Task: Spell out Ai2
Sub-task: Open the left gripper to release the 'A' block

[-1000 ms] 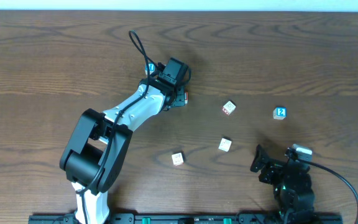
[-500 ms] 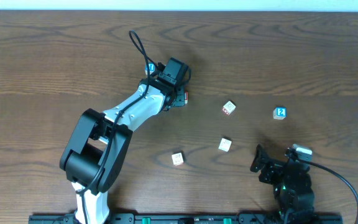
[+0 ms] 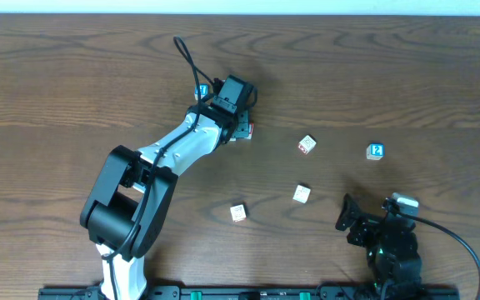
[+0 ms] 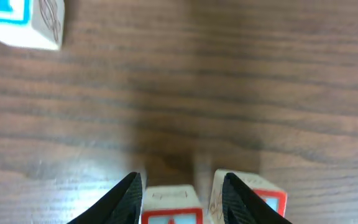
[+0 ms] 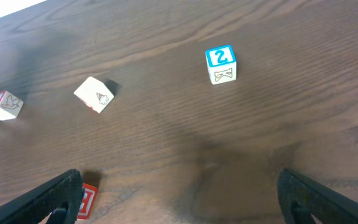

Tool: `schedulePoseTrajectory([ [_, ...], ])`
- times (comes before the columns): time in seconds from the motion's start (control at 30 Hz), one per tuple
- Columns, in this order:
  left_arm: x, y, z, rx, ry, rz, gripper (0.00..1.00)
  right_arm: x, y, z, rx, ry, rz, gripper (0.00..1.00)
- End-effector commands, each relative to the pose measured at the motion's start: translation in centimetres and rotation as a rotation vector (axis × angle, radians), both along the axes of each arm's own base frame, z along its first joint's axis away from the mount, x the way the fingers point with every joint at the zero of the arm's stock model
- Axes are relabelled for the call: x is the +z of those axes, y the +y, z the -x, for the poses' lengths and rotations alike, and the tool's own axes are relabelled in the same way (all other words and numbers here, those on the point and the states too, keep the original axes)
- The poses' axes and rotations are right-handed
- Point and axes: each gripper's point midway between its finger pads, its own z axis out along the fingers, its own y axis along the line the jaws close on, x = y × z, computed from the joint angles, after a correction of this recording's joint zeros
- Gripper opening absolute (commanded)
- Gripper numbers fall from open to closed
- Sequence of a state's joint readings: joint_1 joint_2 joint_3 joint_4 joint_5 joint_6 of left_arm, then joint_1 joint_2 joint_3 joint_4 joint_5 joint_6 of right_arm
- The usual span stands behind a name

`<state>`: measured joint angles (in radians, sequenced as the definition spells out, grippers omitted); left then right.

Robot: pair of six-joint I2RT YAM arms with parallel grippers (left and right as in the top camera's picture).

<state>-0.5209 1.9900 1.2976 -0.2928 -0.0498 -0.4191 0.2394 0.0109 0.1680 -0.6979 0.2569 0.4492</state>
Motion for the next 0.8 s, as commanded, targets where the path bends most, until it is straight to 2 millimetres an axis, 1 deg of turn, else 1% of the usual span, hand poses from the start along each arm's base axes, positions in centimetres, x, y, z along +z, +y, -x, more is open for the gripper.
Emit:
schedulePoseTrajectory([
  [0.0,0.4,0.5,-1.5,0.008,-0.063,-0.059,0.44,0.0,-0.1,0.0,-0.014,-0.003,-0.015,0.99],
  [0.13,0.7,1.5,-2.2,0.032,-0.098,-0.095,0.44,0.0,-0.1,0.0,-0.014,-0.002,-0.015,0.99],
  [0.17,0.6,1.7,-2.3,0.037,-0.093,-0.097,0.41,0.0,-0.1,0.0,-0.014,-0.003,-0.015,0.99],
  [0.3,0.3,2.9,-1.4,0.048,-0.042,-0.118,0.08,0.0,-0.1,0.0,-0.014,-0.002,-0.015,0.99],
  [0.33,0.4,3.0,-1.1,0.047,-0.033,-0.119,0.05,0.0,-0.1,0.0,-0.014,-0.003,-0.015,0.99],
  [0.5,1.1,3.5,-0.2,0.046,-0.010,-0.134,0.06,0.0,-0.1,0.0,-0.014,-0.002,-0.015,0.99],
  [0.63,0.5,3.9,0.9,0.073,0.046,-0.134,0.06,0.0,-0.1,0.0,-0.014,-0.003,-0.015,0.99],
  [0.77,0.4,3.1,1.2,0.061,0.067,-0.090,0.06,0.0,-0.1,0.0,-0.014,-0.003,-0.015,0.99],
])
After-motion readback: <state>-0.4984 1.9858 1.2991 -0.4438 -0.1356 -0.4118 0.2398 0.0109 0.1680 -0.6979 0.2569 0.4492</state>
